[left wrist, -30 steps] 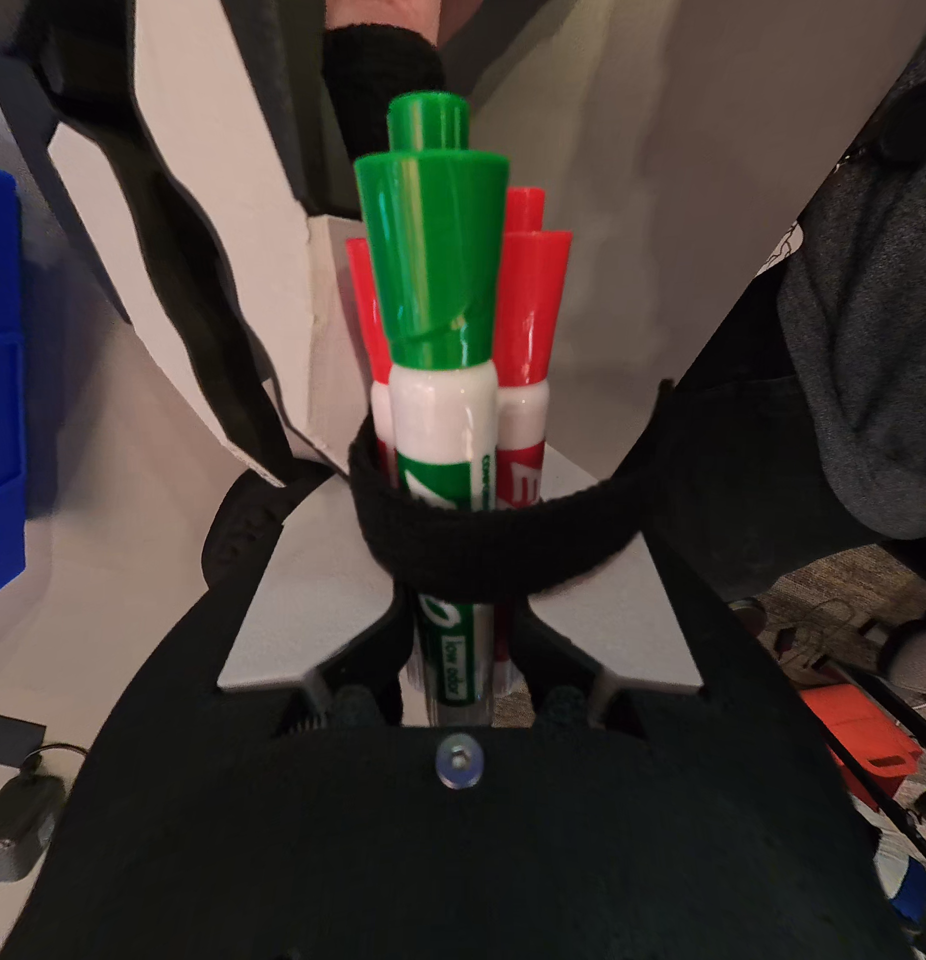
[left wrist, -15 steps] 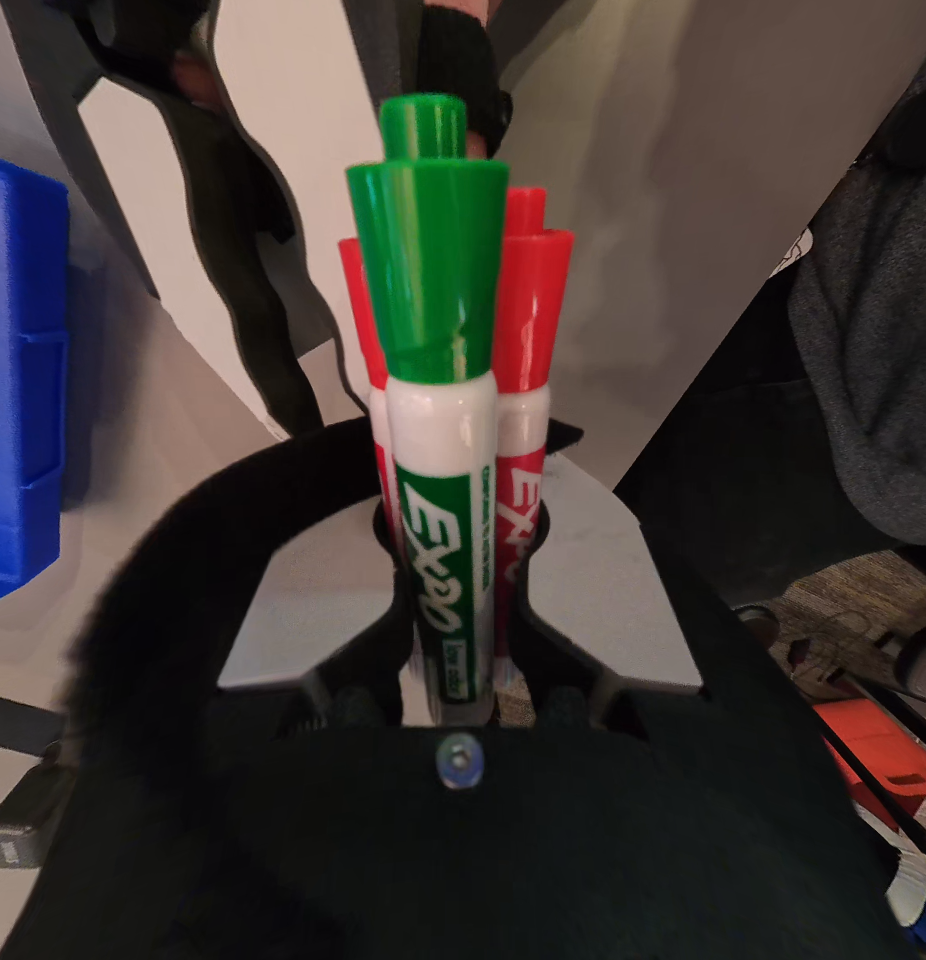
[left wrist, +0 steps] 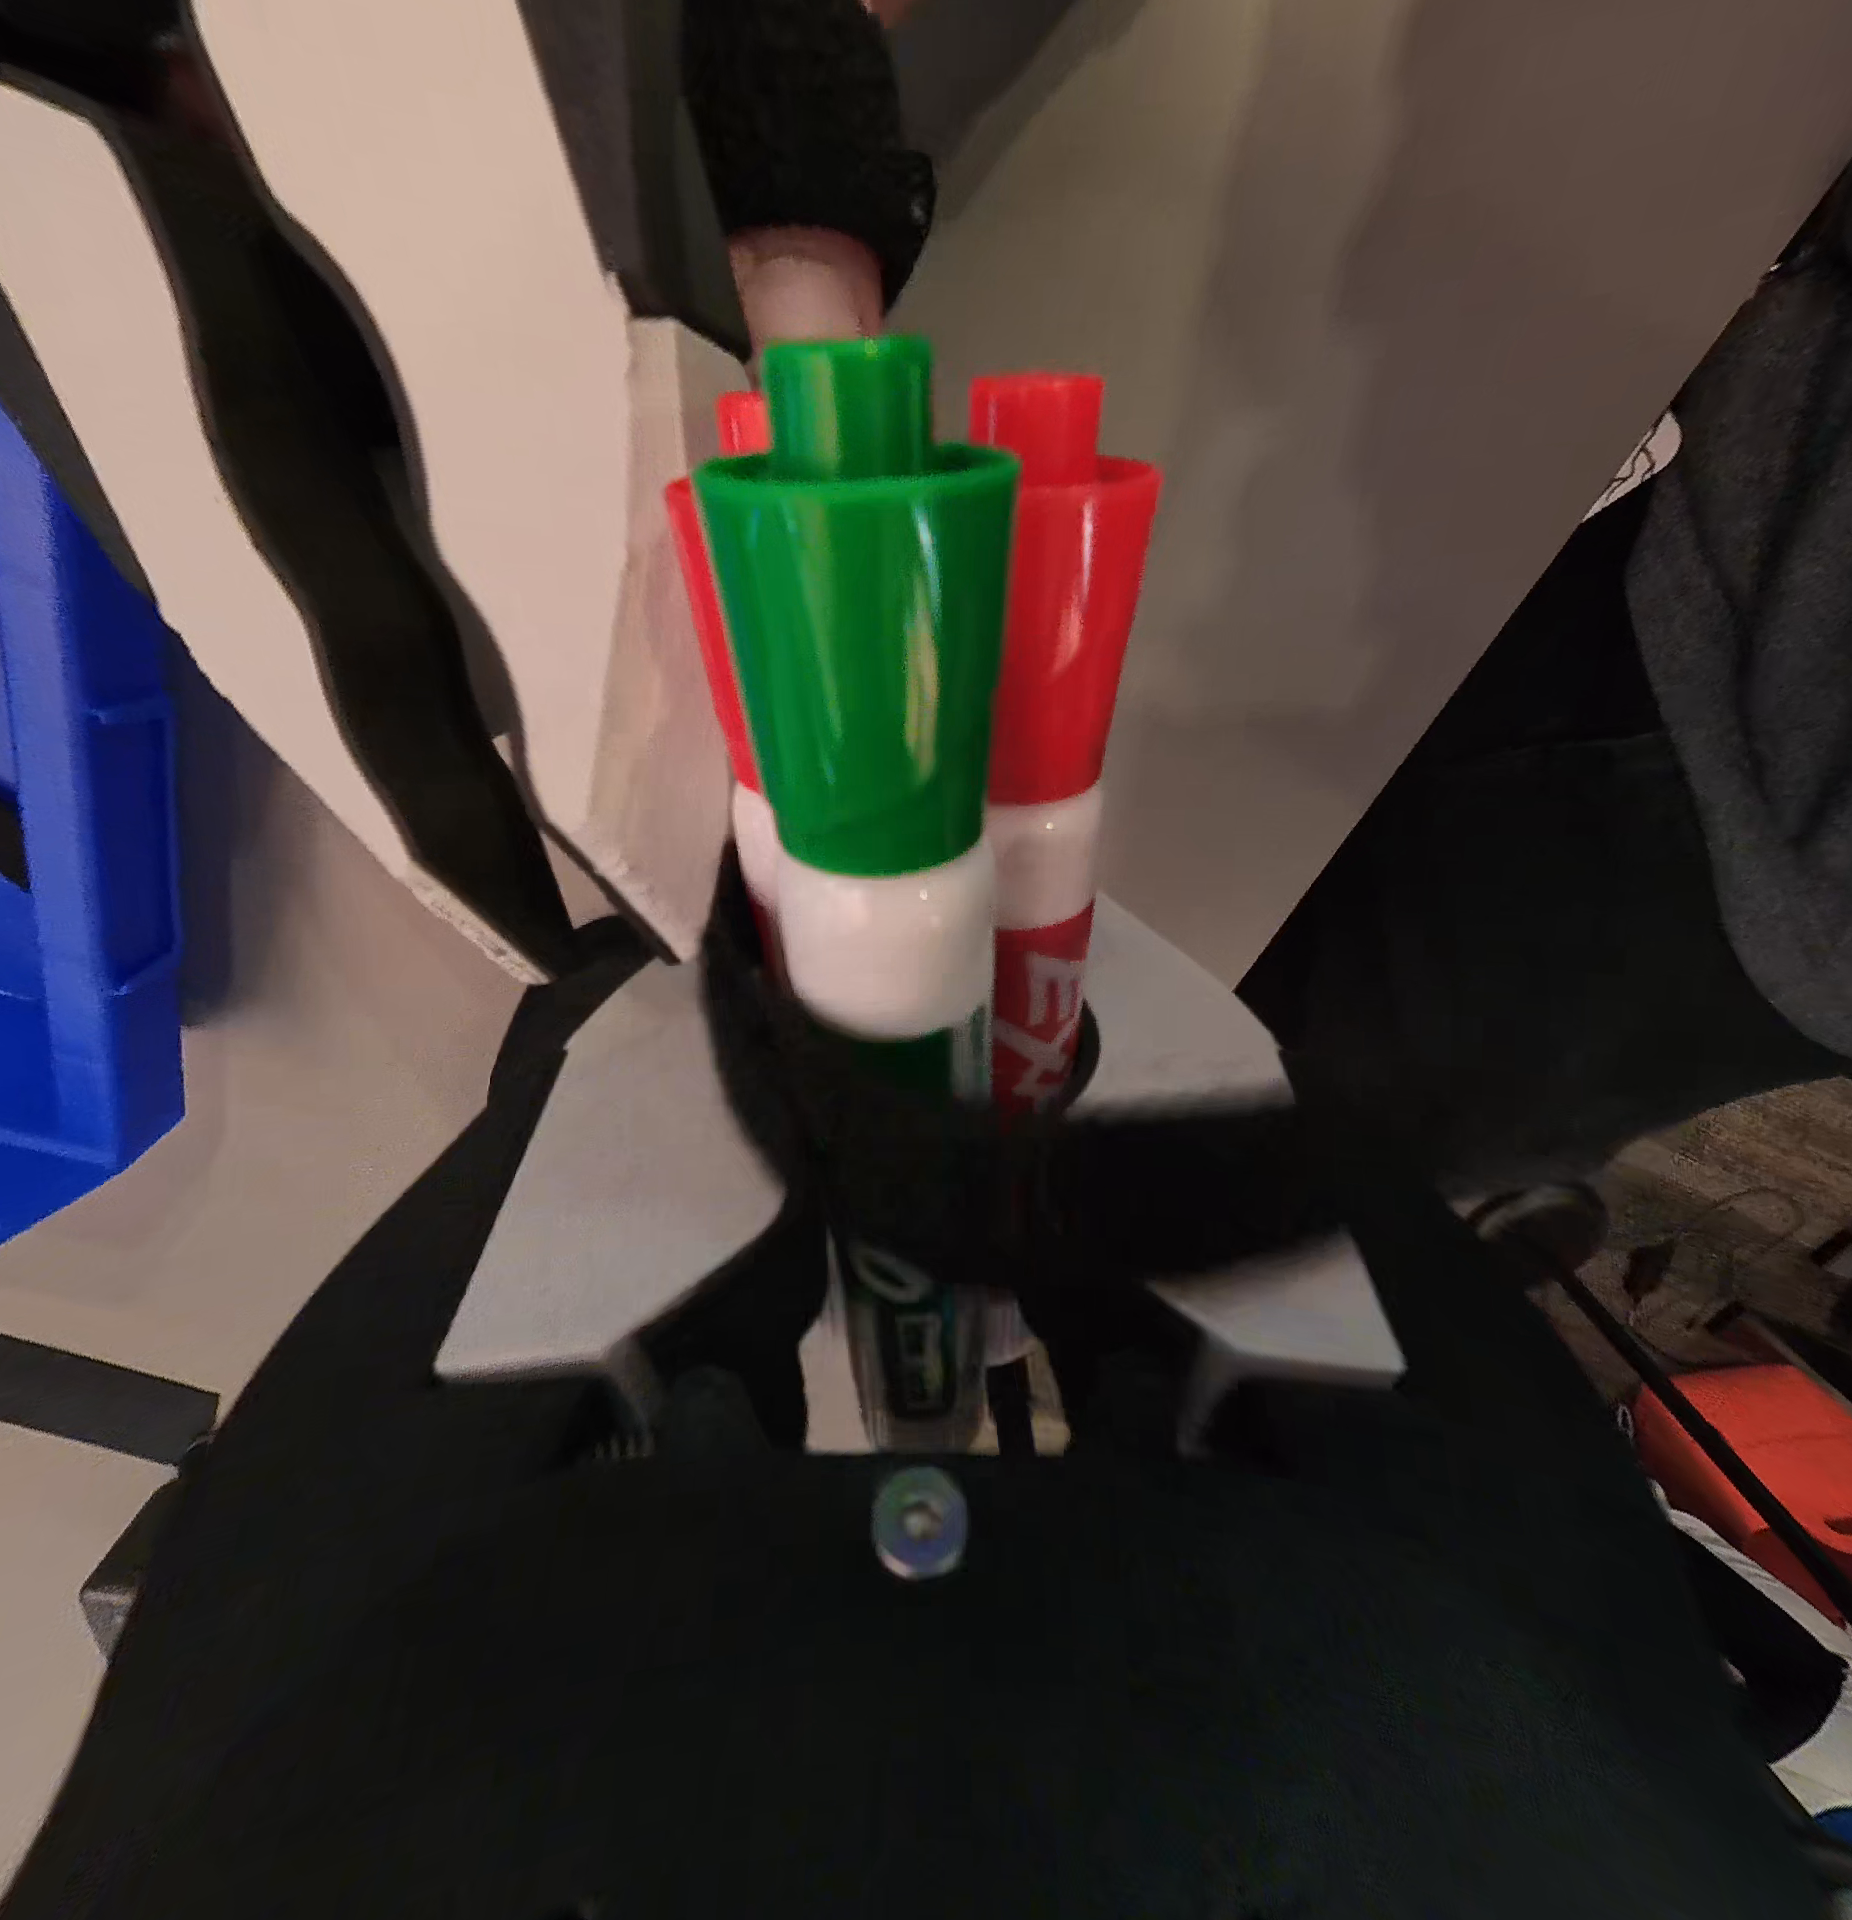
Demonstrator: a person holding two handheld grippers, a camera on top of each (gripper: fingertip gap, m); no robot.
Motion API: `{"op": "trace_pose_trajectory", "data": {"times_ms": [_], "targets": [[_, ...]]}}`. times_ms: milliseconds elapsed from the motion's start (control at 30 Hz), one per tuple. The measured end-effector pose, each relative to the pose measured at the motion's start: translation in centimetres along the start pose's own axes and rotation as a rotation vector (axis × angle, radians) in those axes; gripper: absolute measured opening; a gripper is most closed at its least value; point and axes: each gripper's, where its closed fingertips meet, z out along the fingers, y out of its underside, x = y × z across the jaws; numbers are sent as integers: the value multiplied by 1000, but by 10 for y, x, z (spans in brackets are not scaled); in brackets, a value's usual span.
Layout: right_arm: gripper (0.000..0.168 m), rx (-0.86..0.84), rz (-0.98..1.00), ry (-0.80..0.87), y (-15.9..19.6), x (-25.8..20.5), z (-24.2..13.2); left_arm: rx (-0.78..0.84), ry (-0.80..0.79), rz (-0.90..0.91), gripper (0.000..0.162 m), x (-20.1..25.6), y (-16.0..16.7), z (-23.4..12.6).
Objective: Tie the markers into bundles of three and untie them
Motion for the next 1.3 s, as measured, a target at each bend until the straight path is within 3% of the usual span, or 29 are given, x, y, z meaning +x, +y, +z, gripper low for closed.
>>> {"op": "trace_pose_trajectory", "data": {"times_ms": [33, 867, 1100, 1167, 1233, 1300], "targets": [[17, 4, 6, 1, 0, 1, -1, -20, 0, -7, 44, -1, 2, 1], [28, 59, 59, 44, -2, 15, -11, -8, 19, -21, 44, -6, 2, 0], [40, 69, 33, 59, 1, 15, -27, 7, 41, -32, 45, -4, 2, -4], [52, 39, 5, 23, 7, 5, -24, 3, 42, -32, 45, -4, 3, -4], [40, 16, -35, 21, 13, -2, -15, 7, 54, -39, 45, -2, 2, -2], [40, 5, -41, 28, 15, -2, -13, 5, 60, -35, 45, -1, 1, 0]]}}
